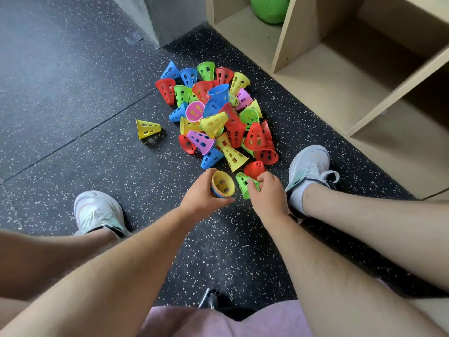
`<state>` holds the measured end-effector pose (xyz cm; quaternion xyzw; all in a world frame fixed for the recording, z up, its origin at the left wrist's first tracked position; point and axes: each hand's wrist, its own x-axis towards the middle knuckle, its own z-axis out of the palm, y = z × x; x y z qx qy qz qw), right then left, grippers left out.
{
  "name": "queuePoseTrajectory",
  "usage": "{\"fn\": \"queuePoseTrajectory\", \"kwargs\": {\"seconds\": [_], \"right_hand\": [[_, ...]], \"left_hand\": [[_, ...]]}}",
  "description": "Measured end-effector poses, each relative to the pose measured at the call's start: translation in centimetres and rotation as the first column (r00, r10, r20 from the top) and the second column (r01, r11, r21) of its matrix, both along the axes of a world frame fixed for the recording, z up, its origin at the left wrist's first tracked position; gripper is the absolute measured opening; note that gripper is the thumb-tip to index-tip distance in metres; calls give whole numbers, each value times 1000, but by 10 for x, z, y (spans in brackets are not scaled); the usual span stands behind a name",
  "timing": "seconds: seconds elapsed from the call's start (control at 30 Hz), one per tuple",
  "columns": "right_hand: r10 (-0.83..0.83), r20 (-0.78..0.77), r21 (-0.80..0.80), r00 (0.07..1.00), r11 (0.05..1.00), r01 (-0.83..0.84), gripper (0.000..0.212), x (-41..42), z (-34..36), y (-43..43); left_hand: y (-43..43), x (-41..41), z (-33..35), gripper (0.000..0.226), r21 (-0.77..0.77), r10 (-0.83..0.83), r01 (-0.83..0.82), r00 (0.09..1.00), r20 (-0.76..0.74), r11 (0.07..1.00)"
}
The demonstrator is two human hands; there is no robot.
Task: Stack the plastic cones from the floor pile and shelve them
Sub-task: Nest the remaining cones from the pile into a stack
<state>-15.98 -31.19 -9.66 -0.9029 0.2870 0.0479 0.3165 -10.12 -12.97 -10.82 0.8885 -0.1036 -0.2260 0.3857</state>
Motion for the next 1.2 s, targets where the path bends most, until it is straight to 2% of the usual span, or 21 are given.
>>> {"fn": "queuePoseTrajectory", "kwargs": {"seconds": [0.13, 0.27, 0.4, 0.47, 0.57, 0.63, 0.77, 0.83, 1.03, 1.2], "right_hand": [[-195, -225, -66, 955, 981, 184, 48, 7, -6, 8], [-257, -267, 56, 929, 958, 281, 48, 13, -25, 14], [-228, -283, 52, 932, 966, 252, 36, 15, -32, 18], [-171, -271, 8, 947, 984, 180, 32, 12, -28, 21], [4, -205, -94, 979, 995, -24, 32, 4, -29, 23], [114, -97, -116, 989, 985, -125, 29, -1, -34, 22], [169, 219, -43, 961, 986, -164, 22, -1, -41, 23], [164, 304, -3, 938, 985, -171, 21, 2, -37, 25], [215, 340, 62, 915, 966, -250, 28, 7, -30, 35], [314, 384, 11, 869, 939, -344, 27, 10, -31, 42]], "left_hand": [[1, -1, -2, 77, 17, -6, 6, 1000, -2, 1000], [2, -2, -2, 78, 26, -6, 6, 1000, -7, 1000], [11, -3, -5, 78, 36, 5, -4, 1000, -9, 999], [18, -3, -7, 78, 59, 17, -17, 1000, -9, 998], [30, -3, -11, 77, 111, 26, -23, 999, -26, 994], [37, -3, -13, 77, 137, 35, -29, 999, -36, 990], [41, -6, -12, 74, 149, 79, -69, 995, -58, 986], [40, -7, -10, 73, 147, 113, -103, 991, -65, 984], [33, -8, -6, 69, 136, 185, -173, 979, -83, 975], [29, -3, -2, 67, 108, 199, -188, 975, -101, 976]]}}
